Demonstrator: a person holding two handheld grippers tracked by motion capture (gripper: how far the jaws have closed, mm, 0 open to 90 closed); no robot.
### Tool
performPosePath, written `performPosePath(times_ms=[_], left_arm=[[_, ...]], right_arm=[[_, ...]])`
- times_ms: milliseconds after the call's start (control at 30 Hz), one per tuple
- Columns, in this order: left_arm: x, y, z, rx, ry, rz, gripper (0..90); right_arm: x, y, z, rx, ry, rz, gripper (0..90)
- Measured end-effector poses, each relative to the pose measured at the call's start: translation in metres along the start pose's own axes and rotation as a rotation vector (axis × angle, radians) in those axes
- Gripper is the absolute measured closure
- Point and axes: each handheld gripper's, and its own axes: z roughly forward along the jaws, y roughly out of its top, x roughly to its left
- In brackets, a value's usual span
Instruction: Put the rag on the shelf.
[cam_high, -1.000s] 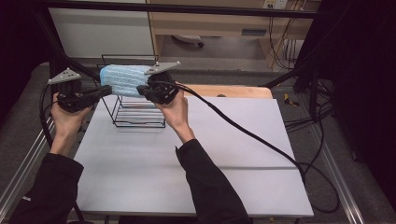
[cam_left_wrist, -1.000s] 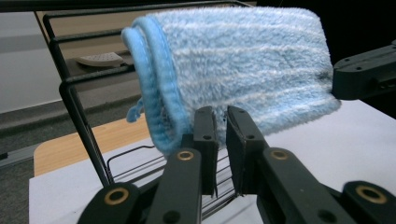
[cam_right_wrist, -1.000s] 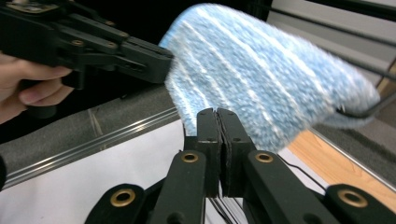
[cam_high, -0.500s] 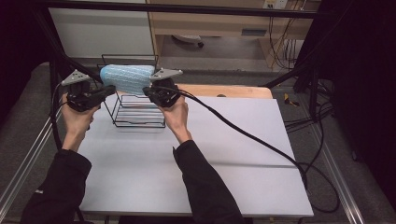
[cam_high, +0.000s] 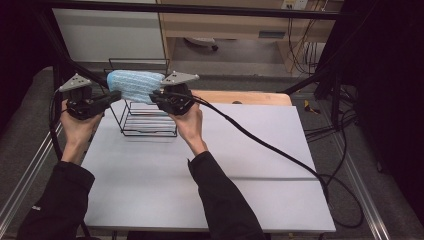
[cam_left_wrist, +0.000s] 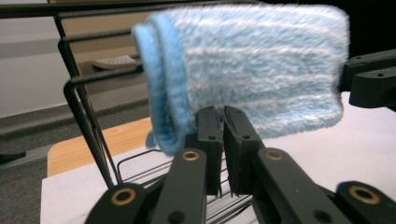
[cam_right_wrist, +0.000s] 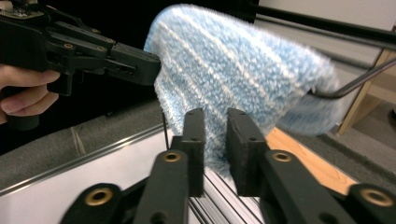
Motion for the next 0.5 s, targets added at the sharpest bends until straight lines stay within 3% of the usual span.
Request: performPosePath(times_ms=[233,500], left_arm=[[-0.009,0.014,-0.012,-0.016,-0.007,0.019,76.4],[-0.008,0.019,-0.018,-0.031,-0.014,0.000,70.4]], right_arm=[[0.001,0.009,-0.012,-0.027,0.018,0.002,66.7],[0.001,0.013,-0.019,-0.037,0.018,0.004,59.0]])
